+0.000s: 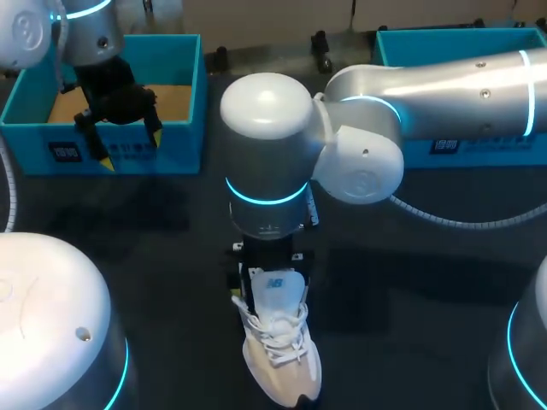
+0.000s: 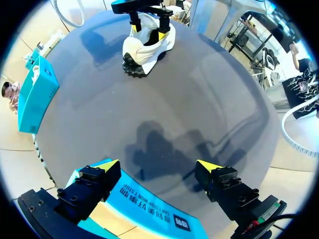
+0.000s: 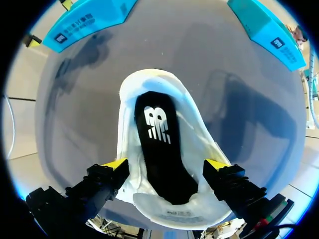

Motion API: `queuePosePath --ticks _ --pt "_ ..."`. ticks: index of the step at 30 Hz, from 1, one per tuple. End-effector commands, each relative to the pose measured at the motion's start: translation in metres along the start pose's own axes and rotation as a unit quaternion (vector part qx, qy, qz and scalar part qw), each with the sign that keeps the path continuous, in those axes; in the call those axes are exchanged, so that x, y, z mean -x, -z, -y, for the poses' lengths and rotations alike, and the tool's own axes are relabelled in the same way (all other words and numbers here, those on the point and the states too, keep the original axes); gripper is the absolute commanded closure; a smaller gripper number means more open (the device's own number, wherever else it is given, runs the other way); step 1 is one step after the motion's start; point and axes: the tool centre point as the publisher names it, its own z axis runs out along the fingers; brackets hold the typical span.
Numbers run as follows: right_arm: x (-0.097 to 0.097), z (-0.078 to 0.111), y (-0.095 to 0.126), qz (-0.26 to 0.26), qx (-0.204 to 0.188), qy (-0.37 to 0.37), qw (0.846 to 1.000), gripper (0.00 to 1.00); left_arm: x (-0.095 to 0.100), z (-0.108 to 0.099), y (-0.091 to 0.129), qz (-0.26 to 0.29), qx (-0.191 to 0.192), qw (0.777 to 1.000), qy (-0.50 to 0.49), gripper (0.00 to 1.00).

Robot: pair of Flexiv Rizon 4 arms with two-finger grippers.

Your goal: Take the shoe out of the shoebox, open the shoe tongue, remove and reinsert the insole, then place the shoe into the shoebox

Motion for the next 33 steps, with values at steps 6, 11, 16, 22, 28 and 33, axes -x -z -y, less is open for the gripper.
queuePosePath --ticks 6,11,16,22,28,33 --pt "0.0 -0.002 0.013 0.022 0.019 -0.109 0.994 0.0 0.0 0.0 0.0 -0.001 0.001 1.0 0.0 0.0" --pt "0.002 -0.018 0.012 0.02 0.02 -0.085 0.996 0.0 0.0 0.0 0.0 -0.001 0.001 1.0 0.0 0.0" --pt "0.004 -0.017 0.011 0.015 0.015 -0.077 0.997 0.0 0.0 0.0 0.0 -0.001 0.001 1.0 0.0 0.0" --pt "-0.001 0.001 0.018 0.018 0.012 -0.085 0.996 0.0 0.0 0.0 0.0 -0.001 0.001 1.0 0.0 0.0" --pt "-0.008 0.013 0.03 0.031 0.009 -0.093 0.995 0.0 0.0 0.0 0.0 -0.001 0.001 1.0 0.0 0.0" --pt "-0.01 0.022 0.037 0.037 0.008 -0.101 0.994 0.0 0.0 0.0 0.0 -0.001 0.001 1.0 0.0 0.0"
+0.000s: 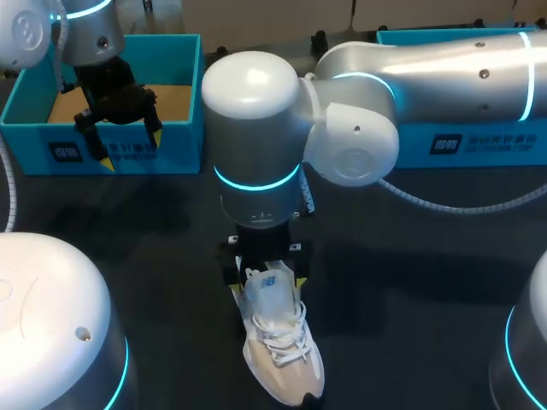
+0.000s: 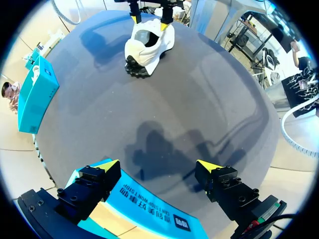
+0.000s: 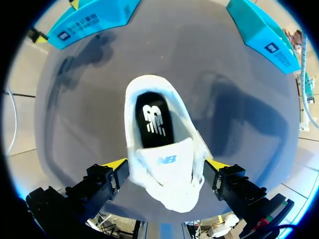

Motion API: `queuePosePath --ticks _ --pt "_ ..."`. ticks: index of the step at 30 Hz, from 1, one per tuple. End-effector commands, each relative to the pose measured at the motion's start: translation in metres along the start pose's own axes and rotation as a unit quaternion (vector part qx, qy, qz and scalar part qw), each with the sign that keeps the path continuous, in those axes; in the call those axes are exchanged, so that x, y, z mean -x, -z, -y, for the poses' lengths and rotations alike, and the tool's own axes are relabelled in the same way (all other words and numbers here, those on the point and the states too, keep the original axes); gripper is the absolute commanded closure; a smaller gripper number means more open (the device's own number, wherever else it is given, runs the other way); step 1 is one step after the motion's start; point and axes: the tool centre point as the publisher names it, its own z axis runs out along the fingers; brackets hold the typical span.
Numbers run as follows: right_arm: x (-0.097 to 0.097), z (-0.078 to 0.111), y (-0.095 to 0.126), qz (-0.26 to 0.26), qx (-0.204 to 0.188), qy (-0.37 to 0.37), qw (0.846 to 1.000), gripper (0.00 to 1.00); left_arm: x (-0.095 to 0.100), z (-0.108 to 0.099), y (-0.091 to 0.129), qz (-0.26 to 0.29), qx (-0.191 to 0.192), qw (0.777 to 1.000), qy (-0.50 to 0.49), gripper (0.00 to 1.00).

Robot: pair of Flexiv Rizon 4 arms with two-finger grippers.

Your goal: Take the shoe out of the shoebox, open the shoe tongue, remove and reinsert the insole, then place the shoe into the shoebox

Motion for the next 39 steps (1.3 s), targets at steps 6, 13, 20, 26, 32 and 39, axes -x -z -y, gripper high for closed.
queuePosePath --ticks 6,13,20,26,32,39 --pt "-0.013 0.025 0.018 -0.004 0.024 -0.094 0.995 0.0 0.0 0.0 0.0 -0.001 0.001 1.0 0.0 0.0" --pt "-0.02 0.053 0.024 -0.009 0.005 -0.066 0.998 0.0 0.0 0.0 0.0 -0.001 0.001 1.0 0.0 0.0" --pt "-0.015 0.058 0.018 -0.013 0.017 -0.041 0.999 0.6 0.0 0.0 0.0 -0.001 0.001 1.0 0.0 0.0" --pt "-0.008 0.042 0.01 -0.004 0.022 -0.029 0.999 0.74 0.0 0.0 0.0 -0.001 0.001 1.0 0.0 0.0" --pt "0.0 0.033 0.005 0.007 0.013 -0.017 1.0 0.8 0.0 0.0 0.0 -0.001 0.001 1.0 0.0 0.0" --pt "0.013 0.018 -0.013 -0.006 0.014 -0.003 1.0 0.79 0.0 0.0 0.0 -0.001 0.001 1.0 0.0 0.0"
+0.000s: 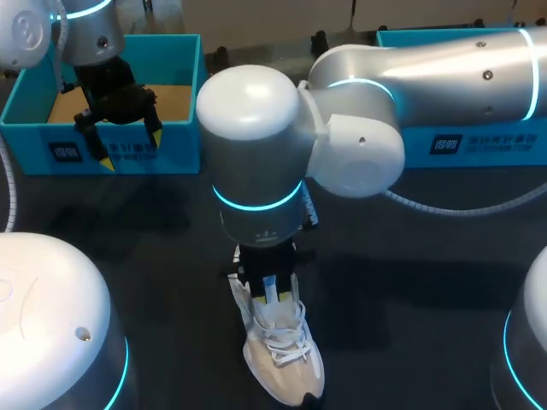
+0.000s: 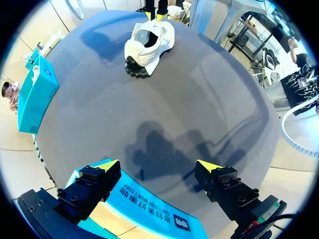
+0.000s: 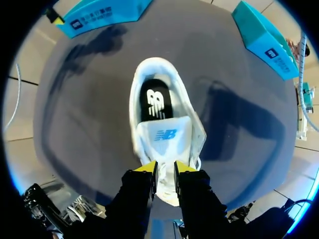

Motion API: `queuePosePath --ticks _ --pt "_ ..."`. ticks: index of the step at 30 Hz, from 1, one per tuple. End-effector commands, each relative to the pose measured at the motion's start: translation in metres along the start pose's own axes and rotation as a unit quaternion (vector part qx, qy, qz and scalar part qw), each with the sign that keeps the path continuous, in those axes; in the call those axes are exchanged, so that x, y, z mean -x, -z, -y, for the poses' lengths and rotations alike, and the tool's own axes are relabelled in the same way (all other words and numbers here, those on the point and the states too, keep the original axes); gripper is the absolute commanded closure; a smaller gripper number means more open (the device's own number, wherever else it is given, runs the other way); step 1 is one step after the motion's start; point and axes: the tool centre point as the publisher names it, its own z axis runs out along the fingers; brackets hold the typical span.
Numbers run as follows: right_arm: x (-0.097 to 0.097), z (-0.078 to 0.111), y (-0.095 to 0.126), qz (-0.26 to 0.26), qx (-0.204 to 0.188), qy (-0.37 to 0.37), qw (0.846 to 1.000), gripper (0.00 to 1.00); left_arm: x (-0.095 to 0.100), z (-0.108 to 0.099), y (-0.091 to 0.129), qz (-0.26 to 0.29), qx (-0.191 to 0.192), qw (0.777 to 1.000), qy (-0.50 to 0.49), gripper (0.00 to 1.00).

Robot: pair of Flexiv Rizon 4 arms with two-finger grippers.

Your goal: Take the shoe out of the shoebox, open the shoe tongue, remove and reinsert the insole, then place the shoe into the shoebox

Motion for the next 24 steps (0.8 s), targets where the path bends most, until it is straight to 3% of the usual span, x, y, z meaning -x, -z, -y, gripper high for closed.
queuePosePath --ticks 1,8,16,24 --pt "0.009 -0.006 -0.015 -0.016 0.004 -0.03 0.999 0.79 0.0 0.0 0.0 -0.001 0.001 1.0 0.0 0.0" --pt "0.01 -0.017 -0.023 -0.03 0.01 -0.016 0.999 0.78 0.0 0.0 0.0 -0.001 0.001 1.0 0.0 0.0" --pt "0.014 -0.008 0.005 0.005 0.01 -0.008 1.0 0.77 0.0 0.0 0.0 -0.001 0.001 1.0 0.0 0.0" --pt "0.014 -0.029 -0.016 -0.026 0.016 0.022 0.999 0.77 0.0 0.0 0.0 -0.001 0.001 1.0 0.0 0.0"
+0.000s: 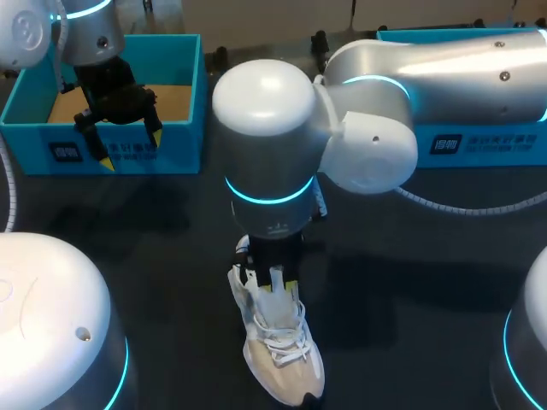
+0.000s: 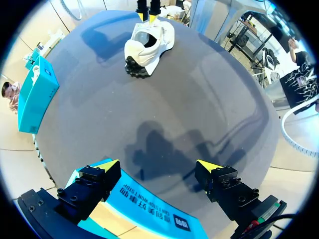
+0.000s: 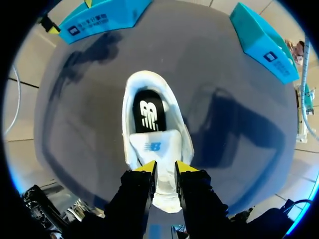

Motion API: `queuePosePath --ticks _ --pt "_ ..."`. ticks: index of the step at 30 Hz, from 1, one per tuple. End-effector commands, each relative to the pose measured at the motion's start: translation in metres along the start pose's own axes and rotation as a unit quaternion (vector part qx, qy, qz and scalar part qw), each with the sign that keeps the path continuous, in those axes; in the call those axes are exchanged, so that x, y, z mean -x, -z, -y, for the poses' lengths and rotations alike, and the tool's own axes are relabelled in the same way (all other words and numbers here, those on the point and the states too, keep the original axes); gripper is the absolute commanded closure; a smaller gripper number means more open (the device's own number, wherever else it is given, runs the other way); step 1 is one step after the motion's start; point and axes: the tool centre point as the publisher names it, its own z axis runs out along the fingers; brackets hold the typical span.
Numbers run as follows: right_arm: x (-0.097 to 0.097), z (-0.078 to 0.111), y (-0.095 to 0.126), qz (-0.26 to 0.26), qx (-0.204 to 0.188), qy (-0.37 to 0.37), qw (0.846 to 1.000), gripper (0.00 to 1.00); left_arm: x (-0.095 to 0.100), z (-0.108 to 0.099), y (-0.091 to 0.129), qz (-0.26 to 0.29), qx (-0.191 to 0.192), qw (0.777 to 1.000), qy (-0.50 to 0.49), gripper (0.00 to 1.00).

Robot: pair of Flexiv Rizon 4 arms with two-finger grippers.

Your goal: Take the shoe out of the shoebox, open the shoe tongue, remove and reinsert the insole, then place the shoe into the shoebox

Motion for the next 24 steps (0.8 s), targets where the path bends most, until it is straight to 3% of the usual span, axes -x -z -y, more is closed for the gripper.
queuePosePath --ticks 1,9,18,24 --pt "0.004 -0.011 -0.022 -0.023 -0.005 0.011 1.0 0.77 0.0 0.0 0.0 -0.001 0.001 1.0 0.0 0.0" --pt "0.003 -0.021 -0.036 -0.042 -0.002 0.026 0.999 0.76 0.0 0.0 0.0 -0.001 0.001 1.0 0.0 0.0" --pt "0.012 -0.02 0.017 0.002 0.002 0.081 0.997 0.72 0.0 0.0 0.0 -0.001 0.001 1.0 0.0 0.0" --pt "0.011 -0.033 0.036 -0.015 0.019 0.225 0.974 0.63 0.0 0.0 0.0 -0.001 0.001 1.0 0.0 0.0"
